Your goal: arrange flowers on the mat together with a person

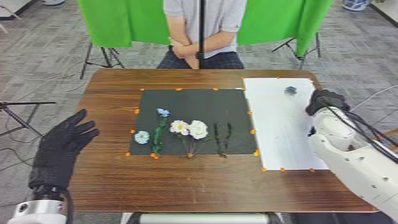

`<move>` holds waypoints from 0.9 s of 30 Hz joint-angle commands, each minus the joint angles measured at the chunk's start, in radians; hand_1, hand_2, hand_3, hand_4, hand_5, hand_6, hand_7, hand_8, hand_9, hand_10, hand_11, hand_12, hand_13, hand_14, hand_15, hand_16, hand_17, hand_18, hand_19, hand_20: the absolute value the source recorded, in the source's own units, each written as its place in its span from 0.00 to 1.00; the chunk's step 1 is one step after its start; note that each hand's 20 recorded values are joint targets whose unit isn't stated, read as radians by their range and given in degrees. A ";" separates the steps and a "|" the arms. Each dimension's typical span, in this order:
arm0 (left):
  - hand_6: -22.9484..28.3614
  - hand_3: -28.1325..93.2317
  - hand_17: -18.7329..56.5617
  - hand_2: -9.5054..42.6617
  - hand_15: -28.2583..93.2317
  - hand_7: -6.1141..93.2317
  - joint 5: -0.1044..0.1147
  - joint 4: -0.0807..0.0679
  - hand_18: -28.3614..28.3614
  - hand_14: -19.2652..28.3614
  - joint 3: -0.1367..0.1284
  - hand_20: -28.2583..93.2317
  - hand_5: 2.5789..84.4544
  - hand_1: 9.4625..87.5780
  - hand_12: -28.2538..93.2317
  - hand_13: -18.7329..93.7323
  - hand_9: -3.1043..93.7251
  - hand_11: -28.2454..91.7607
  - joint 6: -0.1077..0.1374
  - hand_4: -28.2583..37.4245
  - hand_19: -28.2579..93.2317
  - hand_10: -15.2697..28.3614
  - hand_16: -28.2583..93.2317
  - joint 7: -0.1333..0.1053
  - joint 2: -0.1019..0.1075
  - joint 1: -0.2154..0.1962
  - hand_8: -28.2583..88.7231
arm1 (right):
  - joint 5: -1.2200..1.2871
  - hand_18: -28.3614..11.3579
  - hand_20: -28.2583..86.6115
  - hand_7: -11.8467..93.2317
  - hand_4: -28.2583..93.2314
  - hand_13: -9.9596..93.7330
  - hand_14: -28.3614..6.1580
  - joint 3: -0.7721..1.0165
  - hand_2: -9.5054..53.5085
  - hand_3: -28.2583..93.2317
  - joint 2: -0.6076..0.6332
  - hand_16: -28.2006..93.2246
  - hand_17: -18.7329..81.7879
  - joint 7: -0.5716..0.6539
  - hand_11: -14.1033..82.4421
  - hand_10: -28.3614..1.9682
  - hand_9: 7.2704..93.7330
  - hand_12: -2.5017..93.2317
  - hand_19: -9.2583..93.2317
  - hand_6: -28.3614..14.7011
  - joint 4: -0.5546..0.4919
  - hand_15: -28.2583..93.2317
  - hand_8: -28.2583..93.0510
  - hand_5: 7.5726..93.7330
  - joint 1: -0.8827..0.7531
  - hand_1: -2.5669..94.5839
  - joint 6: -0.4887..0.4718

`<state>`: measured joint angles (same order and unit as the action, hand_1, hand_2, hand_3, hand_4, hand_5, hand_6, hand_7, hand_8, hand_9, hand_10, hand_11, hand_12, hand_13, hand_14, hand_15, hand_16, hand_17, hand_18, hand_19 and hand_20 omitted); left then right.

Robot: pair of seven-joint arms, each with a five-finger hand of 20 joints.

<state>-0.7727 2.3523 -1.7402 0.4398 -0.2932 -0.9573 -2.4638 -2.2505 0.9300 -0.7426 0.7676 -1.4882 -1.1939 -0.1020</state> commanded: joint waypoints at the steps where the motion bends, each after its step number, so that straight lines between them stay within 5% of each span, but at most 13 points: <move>1: 0.63 0.89 0.12 0.30 0.71 0.21 -0.010 -0.007 0.87 0.96 0.004 0.31 0.44 0.17 0.31 0.37 0.39 0.48 -0.016 0.00 0.66 0.81 0.13 0.021 -0.014 -0.006 0.15 | -0.045 0.39 0.30 0.35 0.00 0.83 0.79 -0.018 0.00 0.76 0.018 0.46 0.50 -0.015 0.29 0.81 0.94 0.42 0.79 0.78 0.016 0.64 0.22 0.82 -0.046 0.63 0.085; 15: 0.63 0.89 0.12 0.31 0.71 0.21 -0.006 0.000 0.87 0.96 -0.003 0.31 0.44 0.17 0.31 0.37 0.39 0.48 -0.006 0.00 0.66 0.81 0.13 0.009 -0.013 -0.021 0.15 | -0.069 0.40 0.30 0.35 0.00 0.85 0.81 0.028 0.00 0.77 0.021 0.46 0.51 -0.004 0.31 0.83 0.96 0.44 0.83 0.74 -0.198 0.65 0.23 0.84 -0.062 0.64 0.372; 21: 0.63 0.89 0.12 0.31 0.71 0.21 -0.011 0.002 0.87 0.96 -0.005 0.31 0.44 0.17 0.31 0.37 0.39 0.48 -0.007 0.00 0.66 0.81 0.13 0.019 -0.013 -0.020 0.15 | -0.020 0.39 0.29 0.34 0.00 0.85 0.80 -0.018 0.00 0.78 -0.027 0.46 0.51 -0.063 0.31 0.83 0.96 0.44 0.83 0.74 -0.317 0.66 0.24 0.84 -0.031 0.64 0.405; 27: 0.63 0.89 0.12 0.31 0.71 0.21 -0.012 0.001 0.87 0.96 -0.006 0.30 0.44 0.17 0.31 0.37 0.39 0.48 -0.010 0.00 0.66 0.81 0.13 0.030 -0.015 -0.013 0.15 | 0.007 0.39 0.29 0.34 0.00 0.85 0.79 -0.139 0.00 0.79 -0.113 0.46 0.51 -0.116 0.31 0.82 0.96 0.44 0.84 0.74 -0.321 0.66 0.24 0.84 0.049 0.63 0.376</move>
<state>-0.7779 2.3529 -1.7431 0.4341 -0.2841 -0.9625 -2.4694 -2.2677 0.8952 -0.7425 0.7131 -1.7903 -1.2256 0.2893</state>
